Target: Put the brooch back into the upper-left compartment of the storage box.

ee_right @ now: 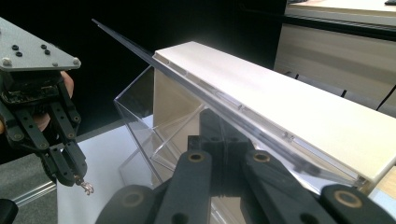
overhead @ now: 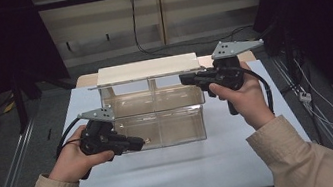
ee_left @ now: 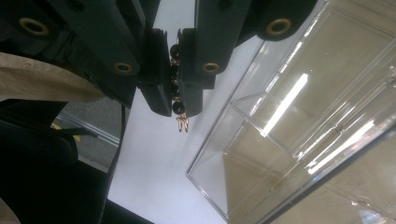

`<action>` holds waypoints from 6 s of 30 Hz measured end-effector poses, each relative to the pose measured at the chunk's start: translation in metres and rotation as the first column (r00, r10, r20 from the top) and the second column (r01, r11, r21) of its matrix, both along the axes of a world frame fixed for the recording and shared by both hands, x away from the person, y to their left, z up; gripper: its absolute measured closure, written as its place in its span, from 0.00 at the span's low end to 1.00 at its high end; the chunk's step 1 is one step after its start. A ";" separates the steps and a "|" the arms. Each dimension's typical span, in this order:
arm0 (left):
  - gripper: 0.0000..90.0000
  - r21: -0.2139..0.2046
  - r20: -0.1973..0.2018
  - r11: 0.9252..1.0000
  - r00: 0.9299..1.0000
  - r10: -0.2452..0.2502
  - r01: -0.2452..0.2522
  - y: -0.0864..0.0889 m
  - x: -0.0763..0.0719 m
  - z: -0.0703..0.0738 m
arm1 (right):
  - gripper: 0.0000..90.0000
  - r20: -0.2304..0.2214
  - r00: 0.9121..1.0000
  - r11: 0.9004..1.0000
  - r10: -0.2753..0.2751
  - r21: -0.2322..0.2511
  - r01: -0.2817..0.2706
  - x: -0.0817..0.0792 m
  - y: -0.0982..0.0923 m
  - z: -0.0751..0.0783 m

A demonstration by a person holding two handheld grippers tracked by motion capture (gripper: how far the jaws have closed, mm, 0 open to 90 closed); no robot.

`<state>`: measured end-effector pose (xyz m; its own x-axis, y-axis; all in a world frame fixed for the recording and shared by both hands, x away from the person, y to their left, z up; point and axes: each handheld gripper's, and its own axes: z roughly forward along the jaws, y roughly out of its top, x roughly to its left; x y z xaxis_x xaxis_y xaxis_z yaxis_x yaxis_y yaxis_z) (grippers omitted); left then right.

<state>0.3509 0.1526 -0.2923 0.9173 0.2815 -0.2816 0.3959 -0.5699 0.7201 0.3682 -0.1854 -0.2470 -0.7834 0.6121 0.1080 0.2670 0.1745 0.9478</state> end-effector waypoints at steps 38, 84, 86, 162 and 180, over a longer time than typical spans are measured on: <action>0.94 0.046 0.039 0.999 0.999 -0.016 0.015 -0.001 0.019 0.041 | 1.00 -0.011 1.000 1.000 0.001 -0.001 -0.001 0.001 -0.002 0.001; 0.94 0.068 0.105 0.996 0.993 0.058 -0.065 0.004 0.044 0.059 | 1.00 -0.010 1.000 1.000 -0.002 0.000 0.002 0.001 -0.003 -0.002; 0.94 0.069 0.107 0.995 0.993 0.057 -0.065 0.005 0.045 0.059 | 1.00 -0.011 1.000 1.000 -0.001 0.000 0.001 0.001 -0.003 -0.002; 0.93 0.059 0.211 0.983 0.965 0.158 -0.173 0.014 0.064 0.048 | 1.00 -0.012 1.000 1.000 -0.004 -0.008 0.004 0.001 -0.005 -0.001; 0.85 0.038 0.235 0.980 0.955 0.180 -0.194 0.018 0.065 0.045 | 1.00 -0.011 1.000 1.000 -0.003 -0.008 0.003 0.000 -0.005 -0.001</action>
